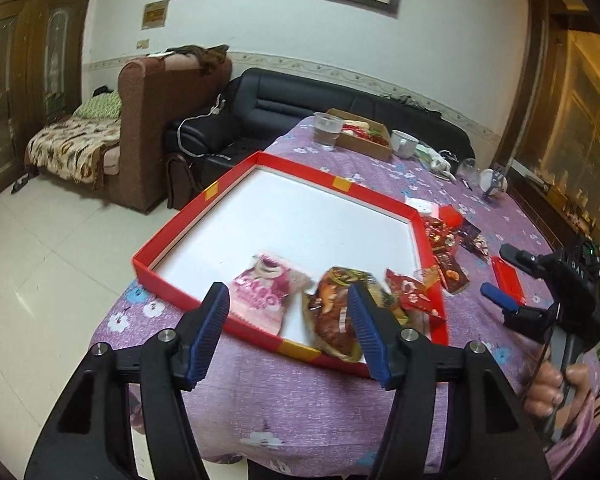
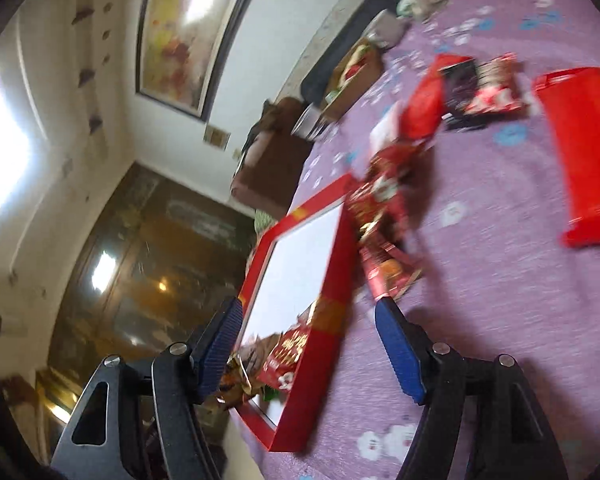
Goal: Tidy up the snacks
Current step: 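Grasp the long red packet with the right tool while the left tool grasps the brown chocolate bar, then carry both snacks into the tray and release them with both tools, then grasp the red flowered snack packet with the right tool, then grasp the red gold-print packet with the left tool while the right tool holds its packet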
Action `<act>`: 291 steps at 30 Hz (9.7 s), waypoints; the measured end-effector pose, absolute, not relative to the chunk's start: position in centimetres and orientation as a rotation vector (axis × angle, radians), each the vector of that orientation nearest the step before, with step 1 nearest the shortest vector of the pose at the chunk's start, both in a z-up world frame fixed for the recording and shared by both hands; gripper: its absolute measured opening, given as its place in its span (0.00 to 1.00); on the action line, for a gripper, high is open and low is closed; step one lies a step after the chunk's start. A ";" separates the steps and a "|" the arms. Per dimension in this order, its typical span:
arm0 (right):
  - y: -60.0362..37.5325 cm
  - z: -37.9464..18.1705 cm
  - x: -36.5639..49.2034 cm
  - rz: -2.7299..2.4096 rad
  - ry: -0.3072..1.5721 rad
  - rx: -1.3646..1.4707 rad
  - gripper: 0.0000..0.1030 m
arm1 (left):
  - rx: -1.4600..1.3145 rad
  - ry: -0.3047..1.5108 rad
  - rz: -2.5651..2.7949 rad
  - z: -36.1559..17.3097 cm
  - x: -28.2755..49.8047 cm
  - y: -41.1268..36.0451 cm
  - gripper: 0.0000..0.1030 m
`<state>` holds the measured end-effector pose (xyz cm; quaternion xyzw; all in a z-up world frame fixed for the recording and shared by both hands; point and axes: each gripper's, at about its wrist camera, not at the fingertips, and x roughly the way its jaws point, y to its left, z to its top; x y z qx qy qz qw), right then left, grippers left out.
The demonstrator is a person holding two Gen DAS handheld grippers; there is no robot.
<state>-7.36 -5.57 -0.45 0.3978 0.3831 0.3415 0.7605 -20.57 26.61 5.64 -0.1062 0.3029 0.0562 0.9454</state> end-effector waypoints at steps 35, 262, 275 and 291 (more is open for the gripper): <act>-14.0 0.6 -2.1 -0.065 0.909 0.053 0.47 | -0.131 0.858 -0.315 7.3 -13.2 9.0 0.71; -21.8 -1.3 -0.3 0.291 0.885 0.633 0.21 | 0.174 0.926 -0.349 1.3 1.4 5.5 0.16; -22.3 -1.5 -0.3 0.307 0.891 0.677 0.23 | 0.212 0.867 -0.180 3.0 2.3 6.6 0.70; -22.1 -1.4 -0.5 0.313 0.890 0.687 0.23 | 0.248 0.887 -0.219 0.8 5.0 5.0 0.29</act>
